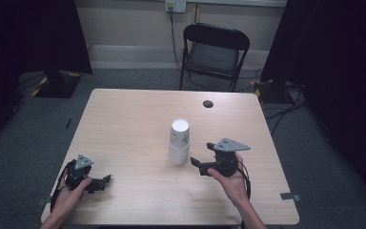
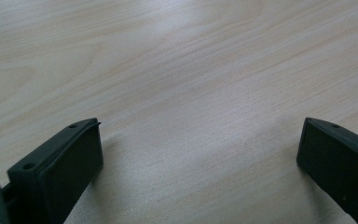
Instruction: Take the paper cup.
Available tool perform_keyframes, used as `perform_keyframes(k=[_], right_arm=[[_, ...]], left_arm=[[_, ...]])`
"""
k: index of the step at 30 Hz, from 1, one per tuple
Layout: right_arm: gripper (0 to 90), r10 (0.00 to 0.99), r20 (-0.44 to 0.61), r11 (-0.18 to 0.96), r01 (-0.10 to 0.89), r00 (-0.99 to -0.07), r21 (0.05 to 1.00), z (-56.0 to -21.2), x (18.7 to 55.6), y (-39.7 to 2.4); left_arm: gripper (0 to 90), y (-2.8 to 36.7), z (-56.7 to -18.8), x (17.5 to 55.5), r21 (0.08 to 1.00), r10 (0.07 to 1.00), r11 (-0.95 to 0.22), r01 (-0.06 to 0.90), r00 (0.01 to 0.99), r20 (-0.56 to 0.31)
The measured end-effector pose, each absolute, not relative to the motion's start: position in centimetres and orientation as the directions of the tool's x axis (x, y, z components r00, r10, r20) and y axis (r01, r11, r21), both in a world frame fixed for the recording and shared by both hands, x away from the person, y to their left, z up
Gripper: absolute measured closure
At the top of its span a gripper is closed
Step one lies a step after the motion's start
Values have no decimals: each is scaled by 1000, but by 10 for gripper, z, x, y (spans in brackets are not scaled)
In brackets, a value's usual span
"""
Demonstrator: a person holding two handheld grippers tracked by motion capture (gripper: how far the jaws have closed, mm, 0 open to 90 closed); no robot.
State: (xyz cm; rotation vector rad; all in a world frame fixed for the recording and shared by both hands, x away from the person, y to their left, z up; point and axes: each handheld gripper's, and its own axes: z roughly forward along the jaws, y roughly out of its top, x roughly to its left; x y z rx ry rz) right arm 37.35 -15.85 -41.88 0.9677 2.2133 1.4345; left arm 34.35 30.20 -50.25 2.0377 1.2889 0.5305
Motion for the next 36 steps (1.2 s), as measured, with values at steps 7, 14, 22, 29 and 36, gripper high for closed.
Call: perform_keyframes(k=[7, 14, 22, 29, 36], right_arm=[[140, 670, 83, 269, 346, -737, 899, -410, 385, -145], [139, 654, 79, 255, 317, -752, 914, -395, 400, -133], [140, 632, 80, 244, 296, -771, 923, -386, 425, -113], [167, 612, 83, 260, 298, -787, 918, -394, 437, -97], [208, 607, 96, 259, 310, -789, 915, -402, 440, -97]], left_arm=[[0, 302, -503, 344, 715, 902, -296, 634, 432, -10], [0, 302, -503, 344, 715, 902, -296, 634, 432, -10], [0, 302, -503, 344, 715, 901, -297, 633, 434, -9], [0, 302, -503, 344, 715, 901, -297, 633, 434, -9], [0, 302, -503, 344, 715, 901, -296, 633, 434, -11]])
